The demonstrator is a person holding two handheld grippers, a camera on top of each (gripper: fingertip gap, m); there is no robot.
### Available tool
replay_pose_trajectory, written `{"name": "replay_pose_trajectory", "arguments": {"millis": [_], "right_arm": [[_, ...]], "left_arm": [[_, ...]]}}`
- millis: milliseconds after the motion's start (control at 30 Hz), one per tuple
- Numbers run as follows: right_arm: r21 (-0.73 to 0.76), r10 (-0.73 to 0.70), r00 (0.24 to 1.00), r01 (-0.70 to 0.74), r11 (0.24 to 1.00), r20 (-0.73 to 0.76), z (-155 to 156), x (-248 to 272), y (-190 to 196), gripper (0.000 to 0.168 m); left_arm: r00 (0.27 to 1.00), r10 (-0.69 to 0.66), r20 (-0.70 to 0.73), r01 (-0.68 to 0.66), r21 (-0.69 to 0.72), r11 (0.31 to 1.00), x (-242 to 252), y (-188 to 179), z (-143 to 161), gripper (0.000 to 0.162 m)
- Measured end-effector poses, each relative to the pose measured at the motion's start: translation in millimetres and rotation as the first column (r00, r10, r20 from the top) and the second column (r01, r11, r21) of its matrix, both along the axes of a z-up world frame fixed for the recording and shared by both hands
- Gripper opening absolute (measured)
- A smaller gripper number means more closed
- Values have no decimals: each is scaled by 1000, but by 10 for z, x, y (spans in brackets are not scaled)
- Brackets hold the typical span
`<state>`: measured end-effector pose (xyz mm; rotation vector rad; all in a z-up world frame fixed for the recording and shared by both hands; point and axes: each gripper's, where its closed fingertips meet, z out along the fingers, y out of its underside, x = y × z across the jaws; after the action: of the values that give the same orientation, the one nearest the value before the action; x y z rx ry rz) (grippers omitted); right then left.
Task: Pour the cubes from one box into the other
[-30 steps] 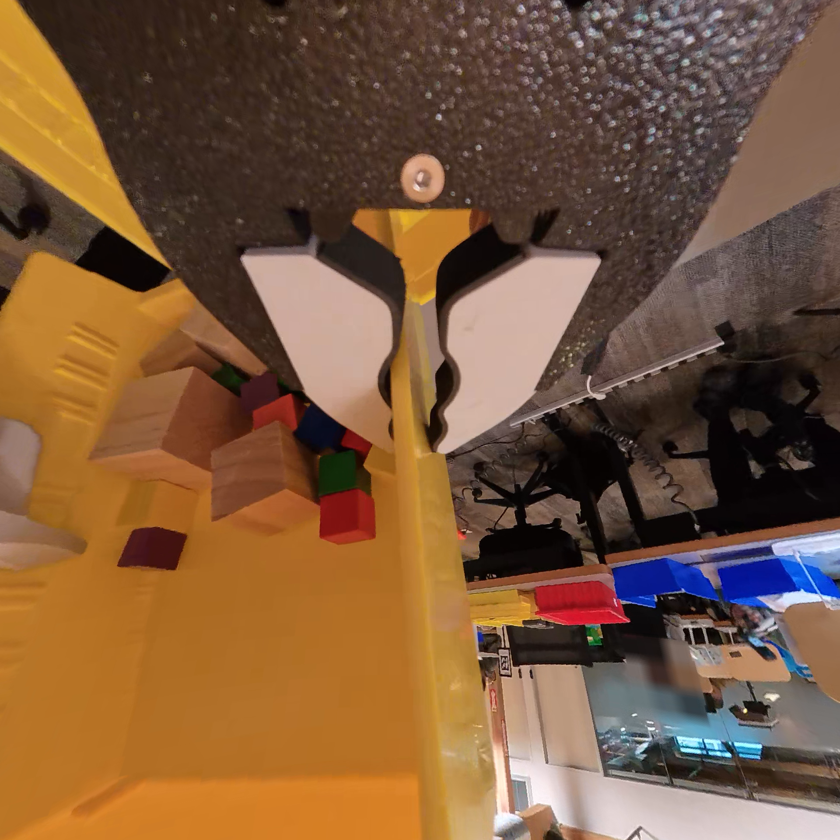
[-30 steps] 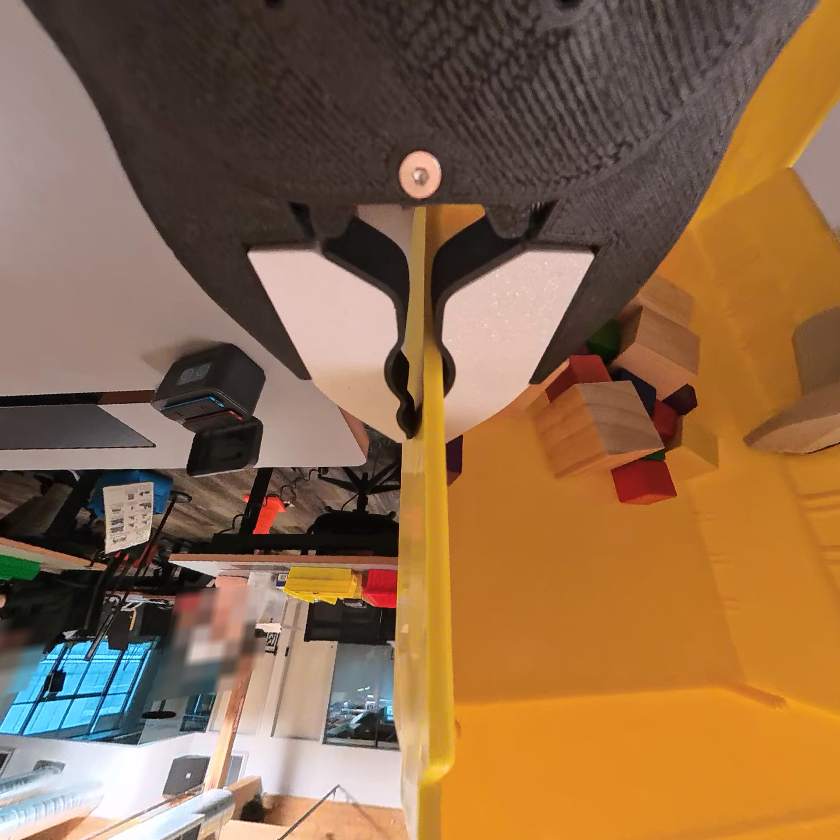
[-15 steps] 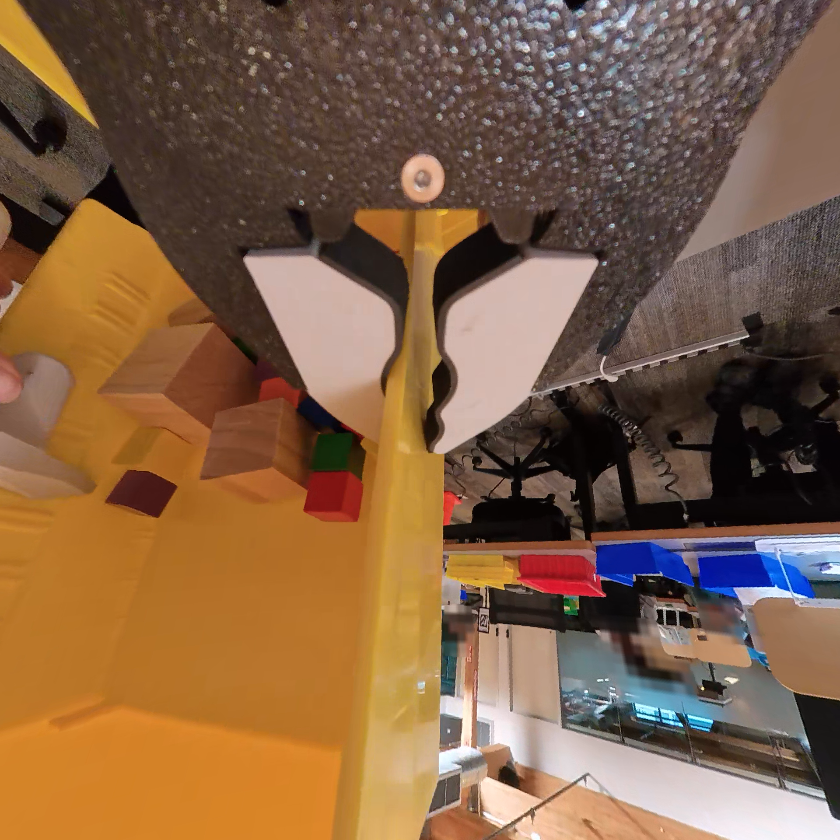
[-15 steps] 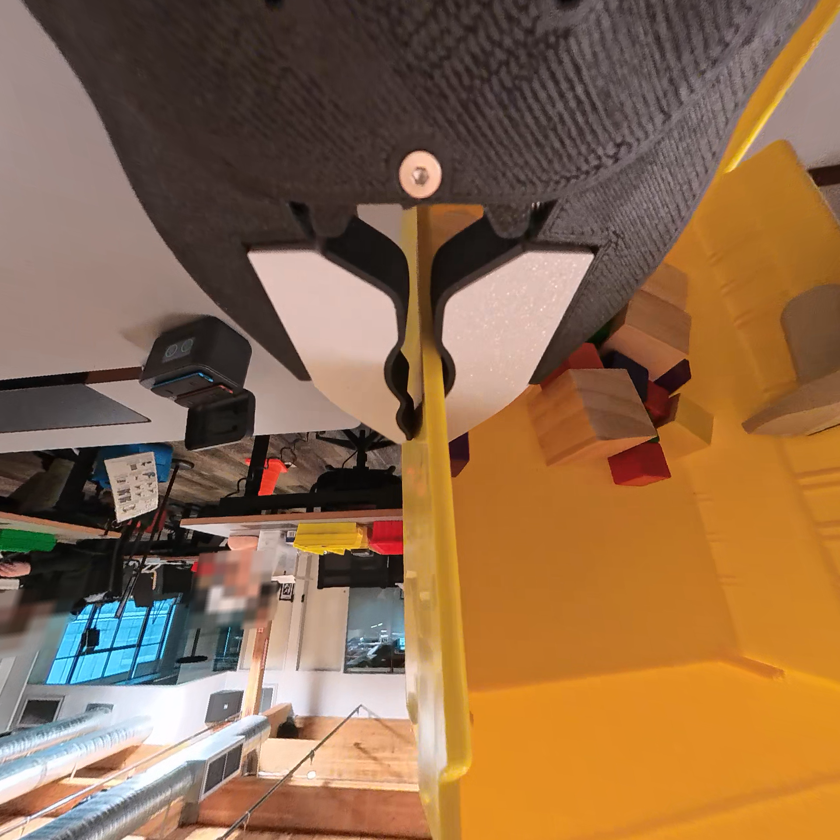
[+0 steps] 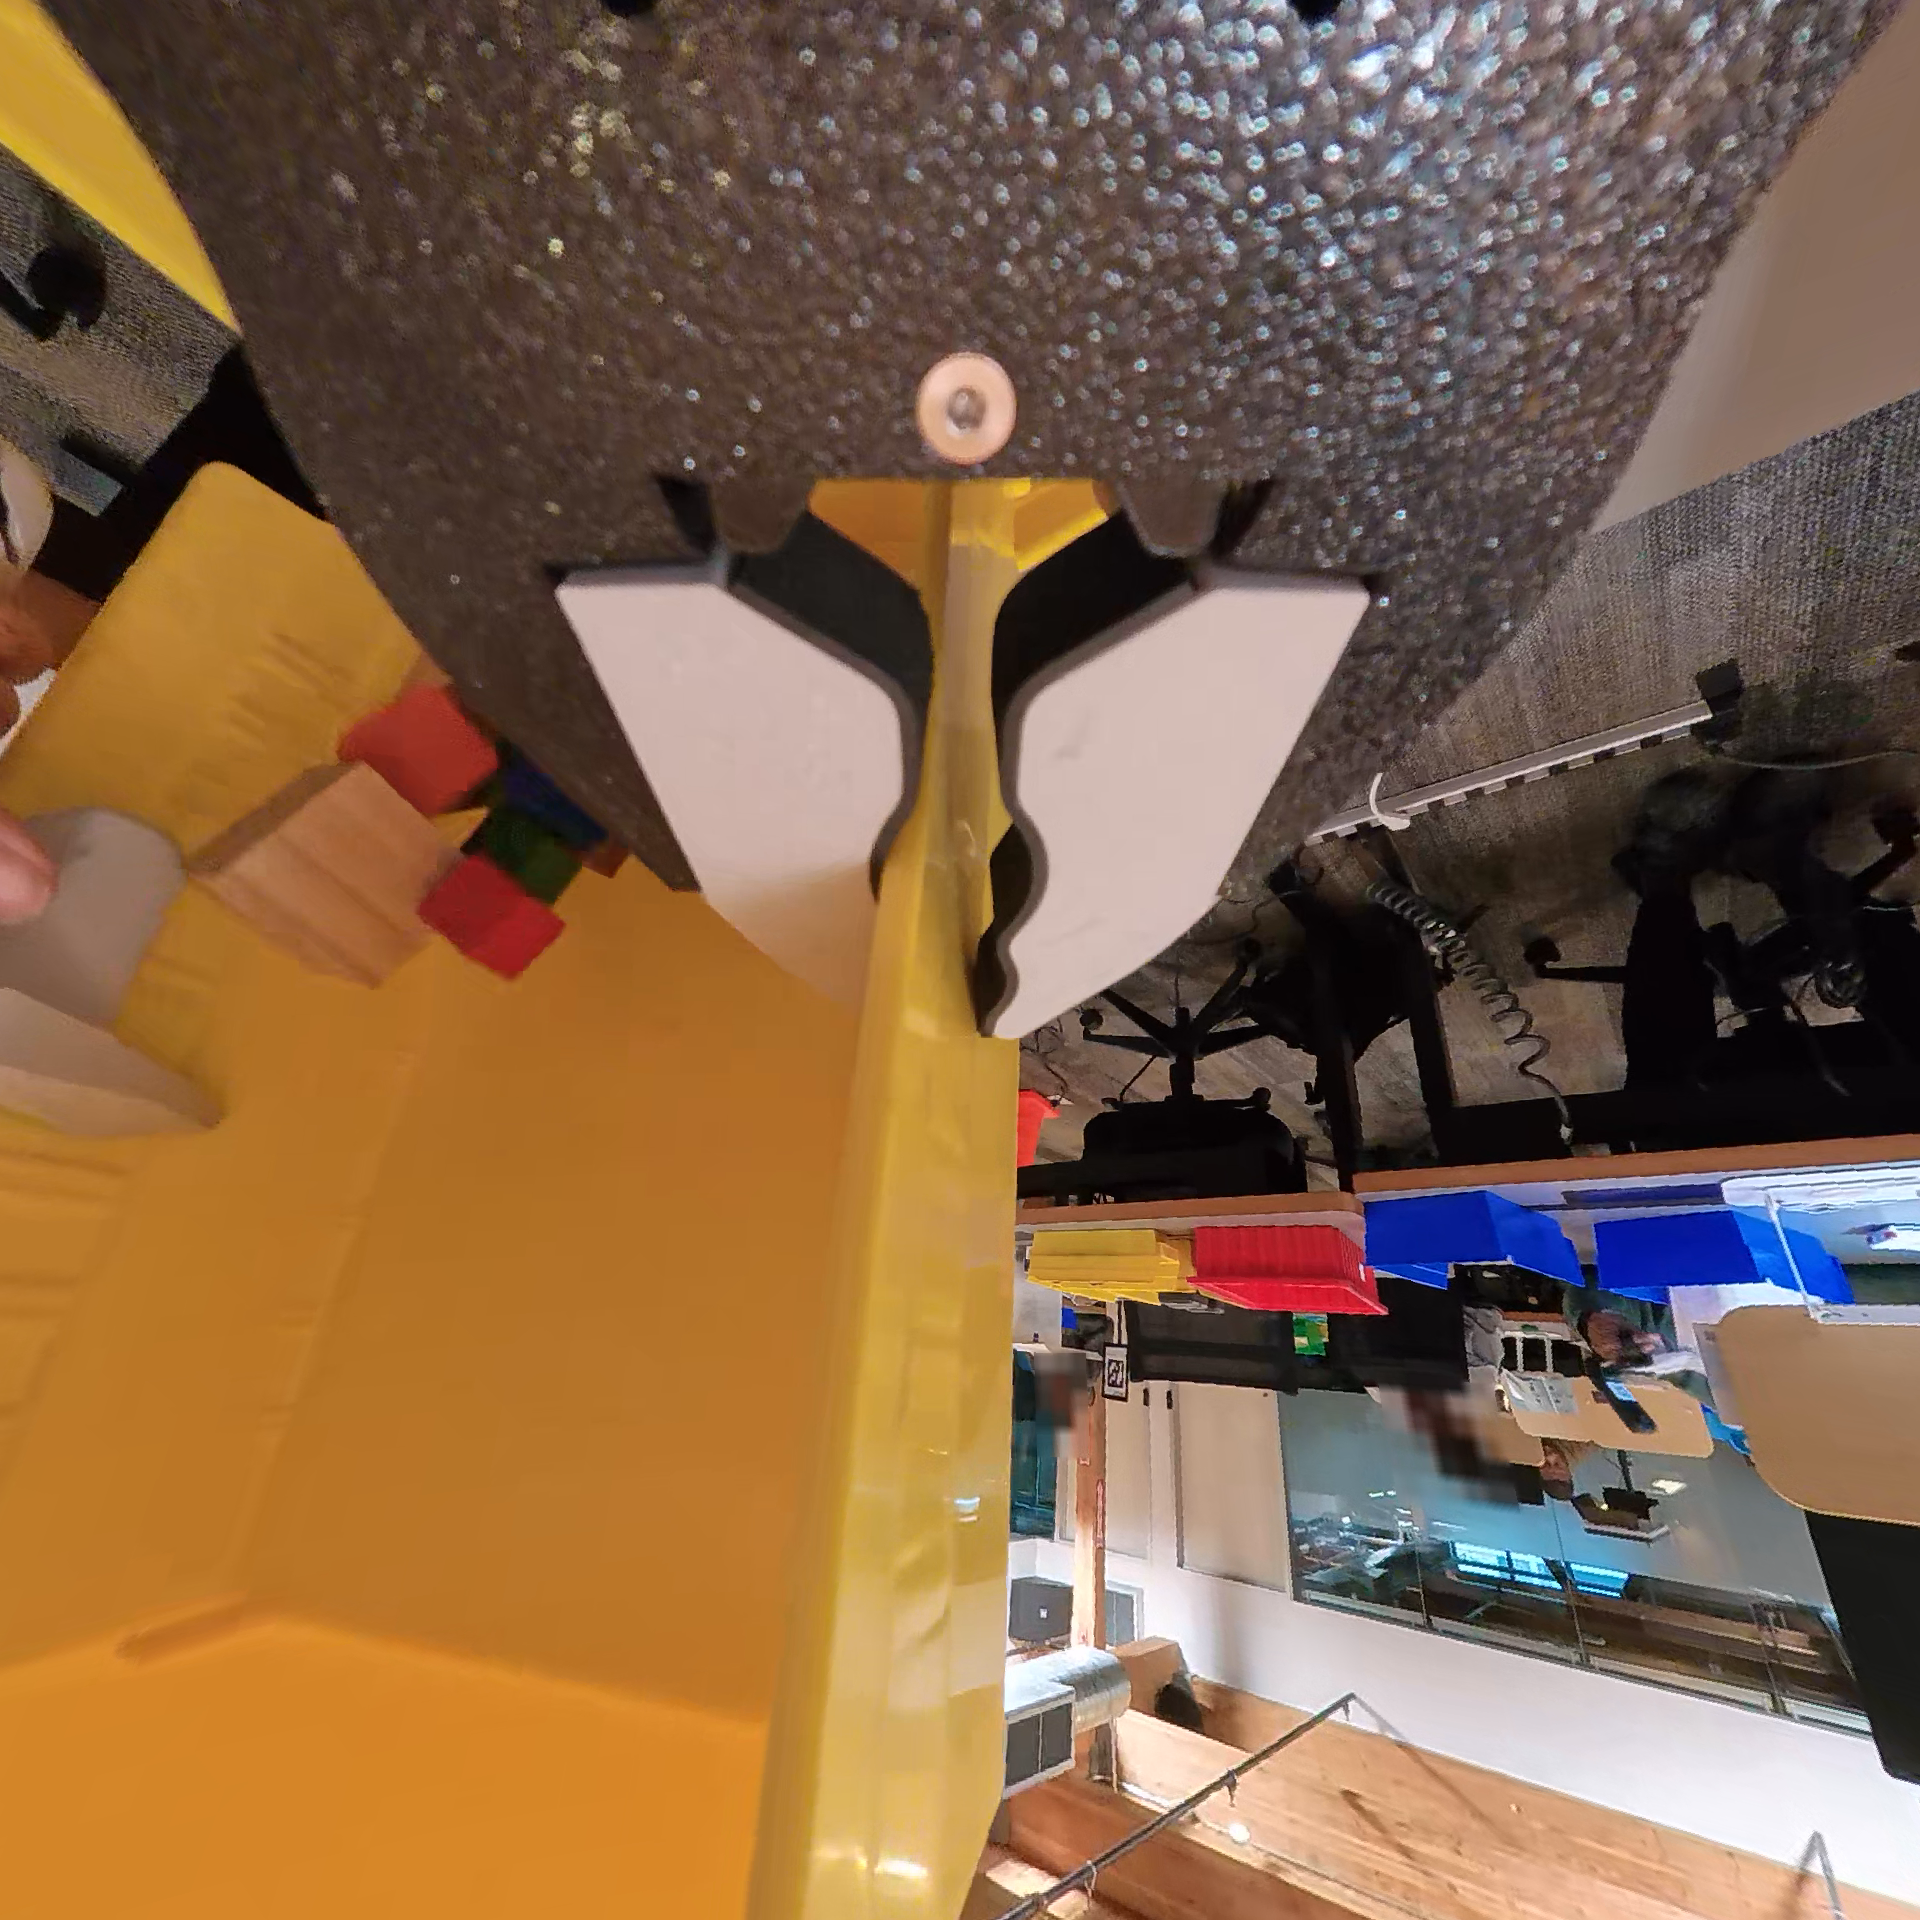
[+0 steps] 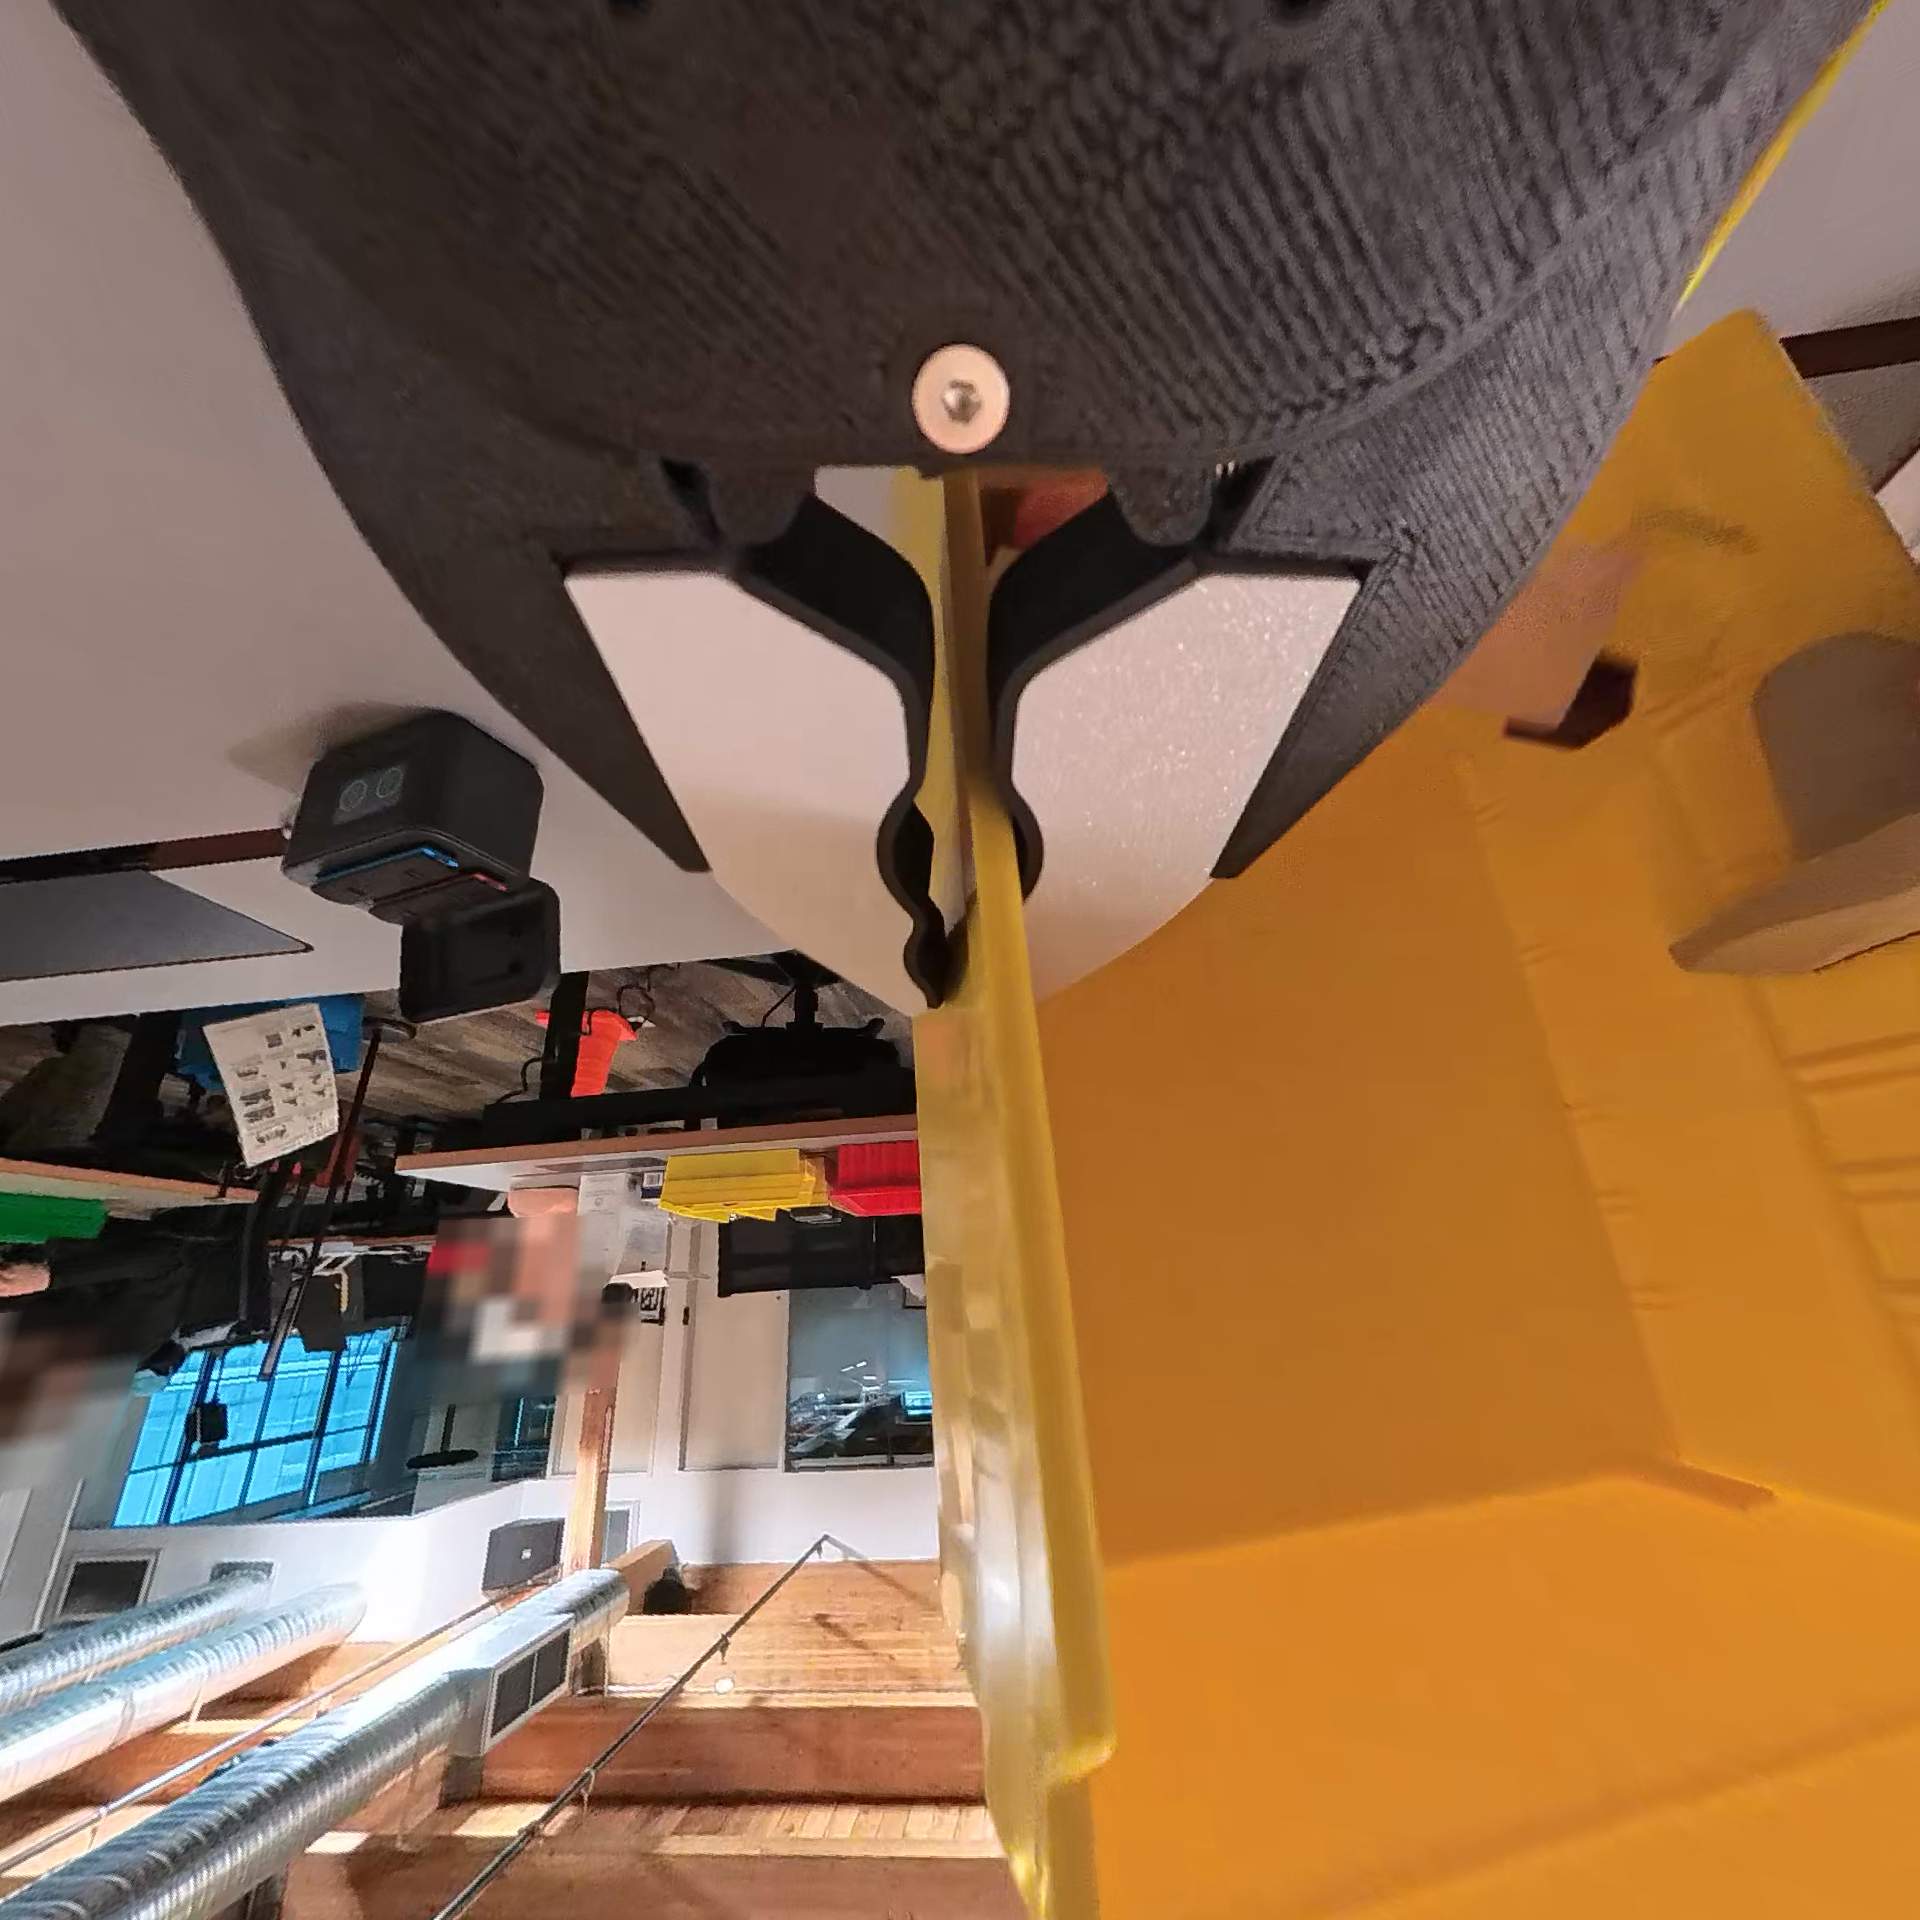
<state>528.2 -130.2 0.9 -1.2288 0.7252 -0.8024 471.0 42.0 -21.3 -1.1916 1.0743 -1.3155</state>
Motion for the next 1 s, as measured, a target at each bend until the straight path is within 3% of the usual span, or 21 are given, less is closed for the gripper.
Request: {"name": "replay_pose_trajectory", "arguments": {"millis": [433, 767, 1000], "right_arm": [[-24, 57, 998, -57, 998, 18, -96, -5, 49, 6], [88, 109, 989, -118, 989, 96, 85, -70, 59, 7], [125, 73, 990, -88, 988, 124, 163, -64, 28, 5]], "left_arm": [[1000, 0, 0, 0, 25, 1000, -5, 37, -85, 7], [993, 10, 116, -15, 36, 999, -116, 30, 179, 9], [988, 35, 151, -52, 107, 993, -152, -7, 332, 8]]}}
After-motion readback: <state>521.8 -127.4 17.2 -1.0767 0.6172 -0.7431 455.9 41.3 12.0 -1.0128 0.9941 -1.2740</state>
